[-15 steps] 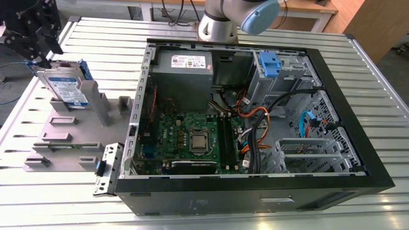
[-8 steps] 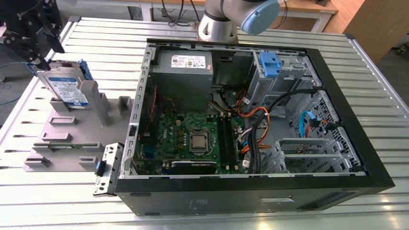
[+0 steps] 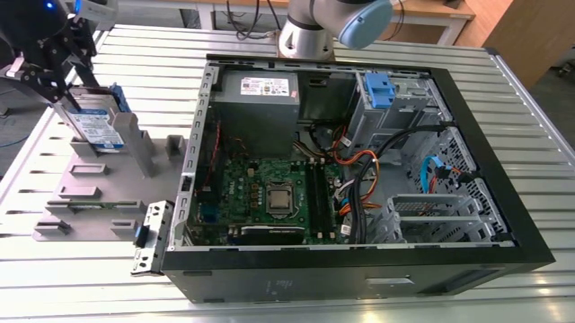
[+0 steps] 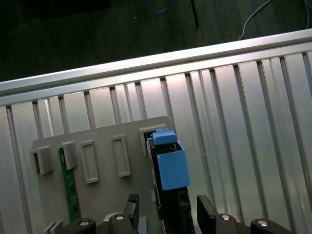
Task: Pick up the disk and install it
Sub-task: 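Pick up the disk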
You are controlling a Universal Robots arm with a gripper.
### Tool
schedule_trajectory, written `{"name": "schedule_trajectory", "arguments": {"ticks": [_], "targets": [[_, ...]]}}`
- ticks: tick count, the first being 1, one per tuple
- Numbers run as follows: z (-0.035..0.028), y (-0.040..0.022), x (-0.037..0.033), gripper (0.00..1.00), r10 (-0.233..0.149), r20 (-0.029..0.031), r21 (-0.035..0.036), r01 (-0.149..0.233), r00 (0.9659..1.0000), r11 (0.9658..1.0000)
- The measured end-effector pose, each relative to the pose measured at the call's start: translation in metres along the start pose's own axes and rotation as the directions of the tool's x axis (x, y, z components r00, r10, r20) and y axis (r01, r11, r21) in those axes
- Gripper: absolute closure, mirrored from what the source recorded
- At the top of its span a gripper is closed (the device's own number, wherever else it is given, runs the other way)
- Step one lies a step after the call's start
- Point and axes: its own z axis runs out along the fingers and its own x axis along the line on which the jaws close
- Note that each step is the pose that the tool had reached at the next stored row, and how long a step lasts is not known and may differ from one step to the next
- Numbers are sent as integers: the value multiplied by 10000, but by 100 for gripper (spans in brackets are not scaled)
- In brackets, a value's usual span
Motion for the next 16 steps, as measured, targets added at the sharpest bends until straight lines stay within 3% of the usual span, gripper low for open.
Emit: {"name": "schedule_trajectory", "arguments": {"ticks": [5, 16], "targets": [[63, 13, 8, 42, -7, 13, 71, 7, 10000, 10000], [66, 13, 7, 42, -6, 14, 73, 6, 10000, 10000]]}}
